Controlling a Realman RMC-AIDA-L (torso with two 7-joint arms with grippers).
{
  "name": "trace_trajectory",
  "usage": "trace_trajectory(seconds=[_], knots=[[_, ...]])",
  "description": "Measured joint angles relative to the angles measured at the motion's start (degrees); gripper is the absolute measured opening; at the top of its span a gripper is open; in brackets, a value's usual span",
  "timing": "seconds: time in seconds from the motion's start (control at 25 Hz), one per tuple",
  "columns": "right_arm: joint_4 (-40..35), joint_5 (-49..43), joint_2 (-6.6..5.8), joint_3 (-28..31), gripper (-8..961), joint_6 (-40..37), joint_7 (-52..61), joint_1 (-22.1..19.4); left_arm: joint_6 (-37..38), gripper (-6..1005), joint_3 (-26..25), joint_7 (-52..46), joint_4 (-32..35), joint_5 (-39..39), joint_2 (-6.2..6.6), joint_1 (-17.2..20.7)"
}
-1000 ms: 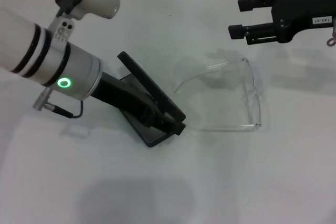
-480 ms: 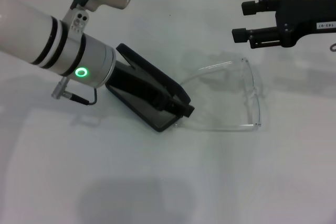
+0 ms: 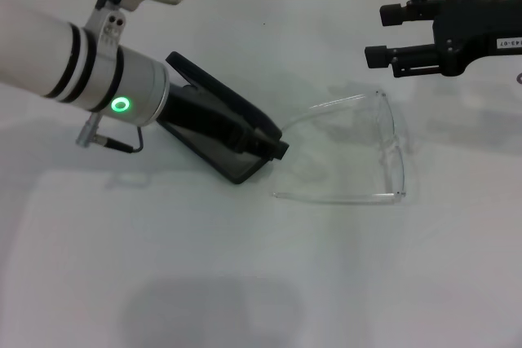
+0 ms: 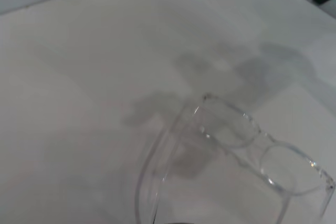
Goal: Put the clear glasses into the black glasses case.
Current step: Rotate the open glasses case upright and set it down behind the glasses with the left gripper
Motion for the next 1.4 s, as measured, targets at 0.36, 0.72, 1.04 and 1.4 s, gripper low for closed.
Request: trace_trajectory(seconds=[0.36,0.72,1.04,1.4], knots=[[-0.07,0.00,0.11,-0.13,715,-0.07,0.30,0.29,0.52,699,-0.02,-0.23,0.02,1.64,0.08,3.11],[-0.41,0.00,0.41,-0.42,715,-0.08,0.42,0.40,0.41,697,-1.32,-1.31,0.80,5.54,0.11,3.86],[-0.59,0.79,0.06,-0.04,715,-0.34,0.44,-0.25,1.43,693,-2.34,-1.43,2.73,8.04,0.11,4.53],[-0.62,1.04,-0.15,2.05,715,-0.73,0.39,-1.23,1.97,694,-0.92,-1.10,2.44,3.95,-0.06,3.64]])
